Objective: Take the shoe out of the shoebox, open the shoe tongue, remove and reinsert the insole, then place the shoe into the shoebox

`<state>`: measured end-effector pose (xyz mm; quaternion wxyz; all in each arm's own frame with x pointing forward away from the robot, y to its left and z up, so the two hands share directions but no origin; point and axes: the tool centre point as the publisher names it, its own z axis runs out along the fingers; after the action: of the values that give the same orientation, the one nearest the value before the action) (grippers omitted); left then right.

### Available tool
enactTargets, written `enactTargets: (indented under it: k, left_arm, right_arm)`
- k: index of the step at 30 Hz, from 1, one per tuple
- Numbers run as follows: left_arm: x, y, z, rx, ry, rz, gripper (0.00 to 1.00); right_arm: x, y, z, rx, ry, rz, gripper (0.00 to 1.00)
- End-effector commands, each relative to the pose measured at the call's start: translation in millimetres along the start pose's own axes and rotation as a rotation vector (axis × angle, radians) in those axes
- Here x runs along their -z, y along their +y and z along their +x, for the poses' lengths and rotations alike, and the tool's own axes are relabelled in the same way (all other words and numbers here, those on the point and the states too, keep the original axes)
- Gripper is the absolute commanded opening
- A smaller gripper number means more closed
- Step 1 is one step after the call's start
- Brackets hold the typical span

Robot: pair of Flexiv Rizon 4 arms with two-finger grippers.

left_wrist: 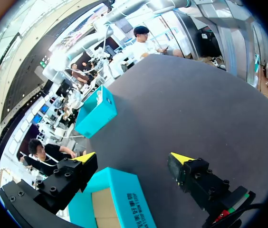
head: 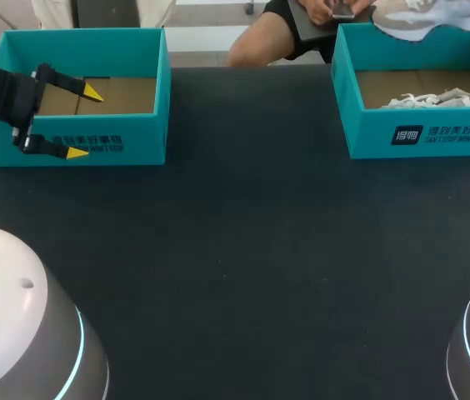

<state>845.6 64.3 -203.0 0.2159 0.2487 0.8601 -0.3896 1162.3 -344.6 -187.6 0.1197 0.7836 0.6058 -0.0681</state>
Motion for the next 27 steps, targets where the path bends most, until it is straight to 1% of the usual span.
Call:
enactTargets:
  k: [1,3,4,10,14,22,25,27]
  left_arm:
    - [0.1,-0.5,-0.1,0.000,0.002,-0.002,1.00]
    - [0.1,-0.5,-0.1,0.000,0.002,-0.002,1.00]
    - [0.1,-0.5,-0.1,0.000,0.002,-0.002,1.00]
    - [0.1,-0.5,-0.1,0.000,0.002,-0.002,1.00]
    - [0.1,-0.5,-0.1,0.000,0.002,-0.002,1.00]
    - [0.1,-0.5,-0.1,0.000,0.002,-0.002,1.00]
    - [0.1,-0.5,-0.1,0.000,0.002,-0.002,1.00]
    - [0.1,-0.5,-0.1,0.000,0.002,-0.002,1.00]
  right_arm:
    - [-18.6,-13.9,9.0,-0.005,0.004,-0.020,0.00]
    - [-25.1,-16.4,11.2,-0.012,0.000,-0.022,0.00]
    - [-29.0,-18.2,13.5,-0.016,0.008,-0.009,0.00]
    - [-50.2,-21.1,17.6,-0.024,-0.024,-0.009,0.00]
    - [-59.1,-20.4,20.2,-0.022,-0.036,-0.014,0.00]
    - [-79.7,-19.2,23.7,-0.018,-0.048,-0.001,0.00]
    - [-85.1,-19.1,27.8,-0.018,-0.040,0.010,0.00]
    - [-88.7,-18.1,30.9,-0.018,-0.040,0.001,0.00]
